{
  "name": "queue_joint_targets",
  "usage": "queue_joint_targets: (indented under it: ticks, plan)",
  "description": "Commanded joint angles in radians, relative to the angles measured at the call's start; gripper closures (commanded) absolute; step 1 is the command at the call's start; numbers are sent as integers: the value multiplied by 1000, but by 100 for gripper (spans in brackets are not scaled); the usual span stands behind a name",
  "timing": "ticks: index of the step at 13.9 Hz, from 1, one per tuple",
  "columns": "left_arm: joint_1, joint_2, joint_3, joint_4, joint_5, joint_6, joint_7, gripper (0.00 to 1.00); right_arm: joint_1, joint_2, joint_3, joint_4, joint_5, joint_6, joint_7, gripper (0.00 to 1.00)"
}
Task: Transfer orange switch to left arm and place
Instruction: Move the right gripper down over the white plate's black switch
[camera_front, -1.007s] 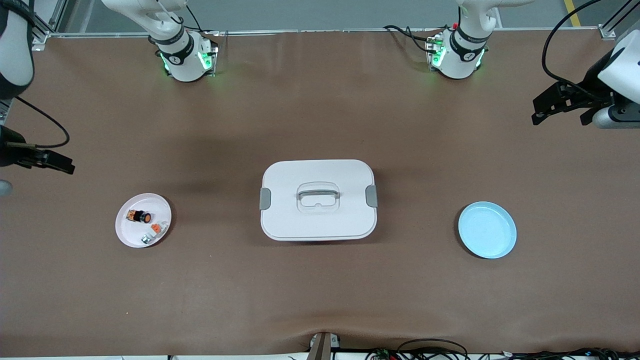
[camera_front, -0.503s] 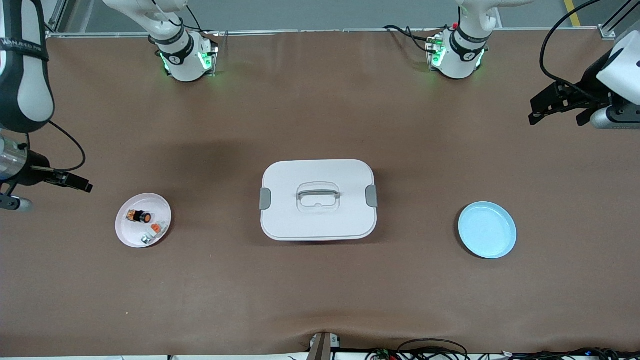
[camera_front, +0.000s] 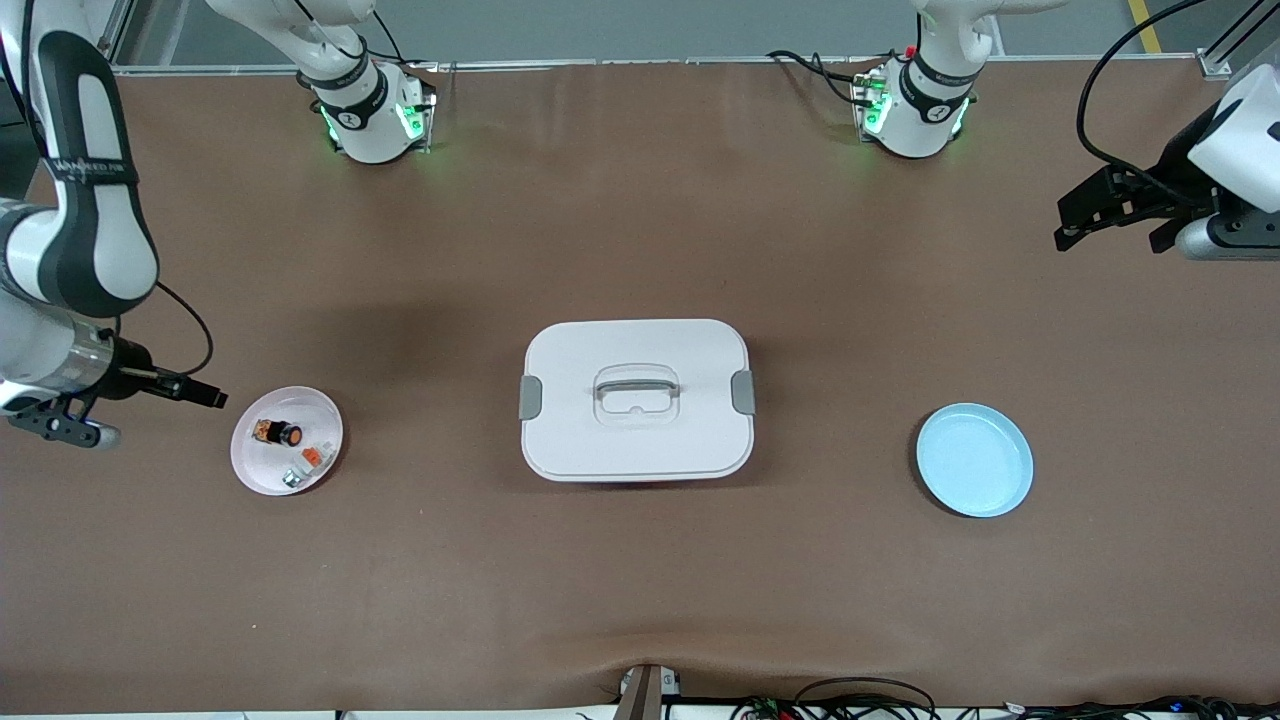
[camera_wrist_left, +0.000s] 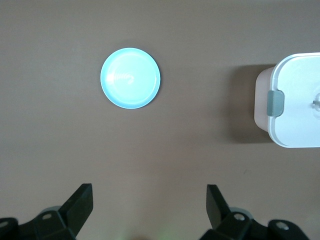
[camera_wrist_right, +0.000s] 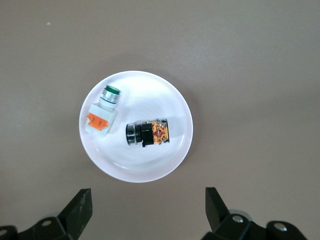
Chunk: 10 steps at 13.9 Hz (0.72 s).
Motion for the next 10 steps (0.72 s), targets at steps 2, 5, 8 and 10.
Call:
queue_joint_targets:
  ticks: [2, 5, 8, 10]
  plan:
    - [4, -2, -6, 4, -5, 0, -3, 0, -9, 72, 8, 8, 19, 75, -24, 0]
    - [5, -2, -6, 2, -5, 0, -3, 0, -2, 123, 11, 11, 21, 143, -24, 0]
    - [2, -2, -7, 2, -7, 0, -5, 0, 2, 169, 11, 13, 21, 192, -24, 0]
    - [1, -1, -7, 2, -5, 0, -5, 0, 10, 192, 12, 13, 21, 224, -24, 0]
